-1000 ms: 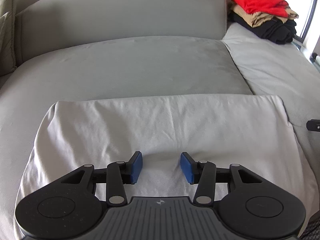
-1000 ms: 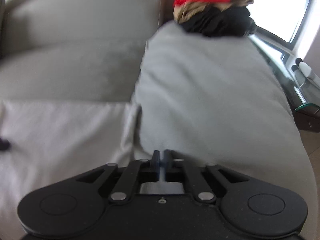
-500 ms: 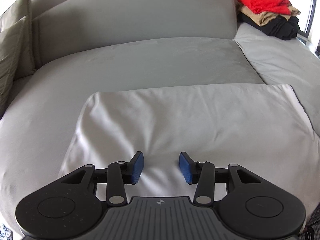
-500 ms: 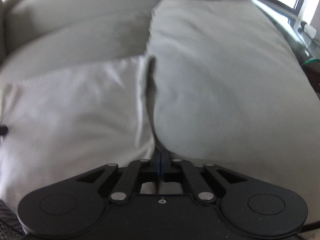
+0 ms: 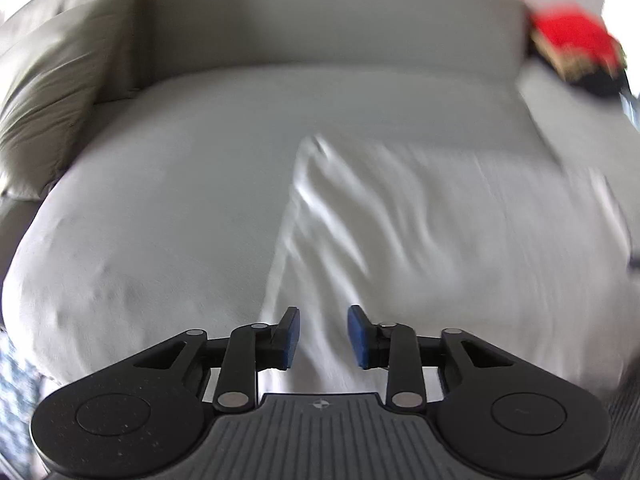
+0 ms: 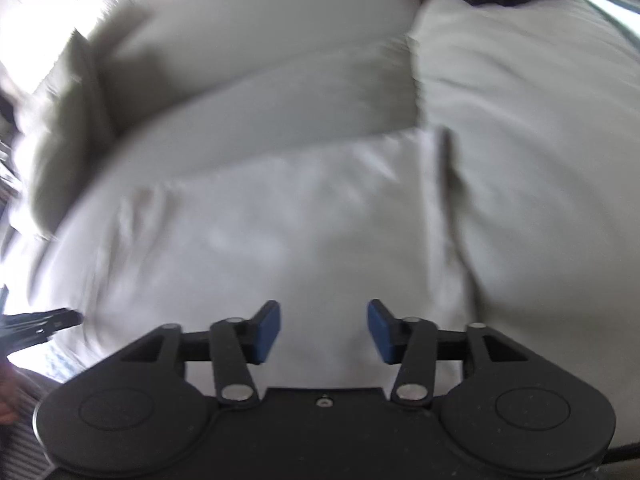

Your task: Fold clothes

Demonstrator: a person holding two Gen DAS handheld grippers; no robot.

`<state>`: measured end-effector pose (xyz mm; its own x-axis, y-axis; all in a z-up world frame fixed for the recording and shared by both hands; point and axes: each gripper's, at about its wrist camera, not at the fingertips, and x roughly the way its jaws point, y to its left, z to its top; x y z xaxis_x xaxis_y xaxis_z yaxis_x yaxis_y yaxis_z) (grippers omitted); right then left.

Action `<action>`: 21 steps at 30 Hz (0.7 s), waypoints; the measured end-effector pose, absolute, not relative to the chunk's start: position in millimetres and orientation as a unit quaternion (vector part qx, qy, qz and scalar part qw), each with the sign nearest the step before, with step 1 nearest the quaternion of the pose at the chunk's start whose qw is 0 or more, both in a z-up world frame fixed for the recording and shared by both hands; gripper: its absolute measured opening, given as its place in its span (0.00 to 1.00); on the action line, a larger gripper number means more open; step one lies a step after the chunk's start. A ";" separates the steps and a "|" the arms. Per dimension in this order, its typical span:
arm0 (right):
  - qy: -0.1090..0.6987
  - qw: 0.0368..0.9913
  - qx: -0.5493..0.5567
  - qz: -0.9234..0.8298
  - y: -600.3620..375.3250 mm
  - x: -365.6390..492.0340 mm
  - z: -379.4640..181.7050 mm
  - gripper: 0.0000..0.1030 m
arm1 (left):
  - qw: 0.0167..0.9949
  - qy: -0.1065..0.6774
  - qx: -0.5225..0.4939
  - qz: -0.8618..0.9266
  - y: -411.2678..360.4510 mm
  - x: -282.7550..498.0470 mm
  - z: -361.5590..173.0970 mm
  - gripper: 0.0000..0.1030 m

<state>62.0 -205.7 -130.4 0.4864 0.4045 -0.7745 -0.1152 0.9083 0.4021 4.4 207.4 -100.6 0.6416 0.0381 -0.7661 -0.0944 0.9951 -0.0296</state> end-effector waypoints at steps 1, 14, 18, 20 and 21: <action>0.481 0.845 0.157 0.171 -197.3 69.0 -129.4 0.59 | 0.913 0.403 -0.042 0.041 214.5 13.2 -97.3 0.28; 0.526 0.783 0.222 0.246 -148.5 125.4 -171.9 0.26 | 0.871 0.435 -0.225 0.051 287.5 140.3 -135.4 0.26; 0.530 0.760 0.284 0.245 -164.9 130.1 -181.7 0.26 | 0.837 0.449 -0.312 0.021 305.2 156.7 -154.1 0.26; 0.533 0.749 0.309 0.245 -171.5 132.0 -186.8 0.26 | 0.820 0.455 -0.346 0.005 310.0 163.0 -162.7 0.27; 0.533 0.748 0.310 0.245 -171.9 132.4 -187.5 0.26 | 0.816 0.455 -0.356 -0.001 311.4 165.5 -165.6 0.28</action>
